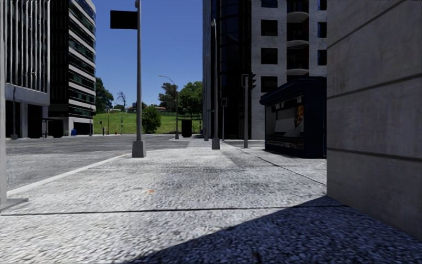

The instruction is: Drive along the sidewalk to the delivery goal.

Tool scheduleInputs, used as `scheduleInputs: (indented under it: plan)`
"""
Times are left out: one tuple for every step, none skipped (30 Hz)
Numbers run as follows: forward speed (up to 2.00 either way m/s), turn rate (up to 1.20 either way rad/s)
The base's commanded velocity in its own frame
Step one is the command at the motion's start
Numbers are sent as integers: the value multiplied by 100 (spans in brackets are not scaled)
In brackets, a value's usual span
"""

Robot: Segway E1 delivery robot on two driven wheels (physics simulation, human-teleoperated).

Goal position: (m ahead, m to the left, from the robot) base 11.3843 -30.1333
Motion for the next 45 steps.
scheduleInputs:
  plan:
    - [200,0]
    - [200,0]
    - [200,0]
    - [200,0]
    - [200,0]
    - [200,0]
    - [200,0]
    - [200,0]
    - [197,0]
    - [185,0]
    - [180,-3]
    - [165,-11]
    - [153,-13]
    - [144,-14]
    - [124,-14]
    - [114,-14]
    - [107,-14]
    - [101,-14]
    - [94,-19]
    - [94,-19]
    - [90,-26]
    - [90,-26]
    - [90,-26]
    - [90,-26]
    - [89,-26]
    - [88,-27]
    - [88,-27]
    - [87,-28]
    - [86,-29]
    - [86,-29]
    - [86,-29]
    - [85,-29]
    - [84,-30]
    - [84,-31]
    - [84,-32]
    - [84,-32]
    - [84,-32]
    - [84,-32]
    - [84,-33]
    - [84,-33]
    - [86,-33]
    - [91,-33]
    - [97,-33]
    - [104,-34]
    - [106,-34]
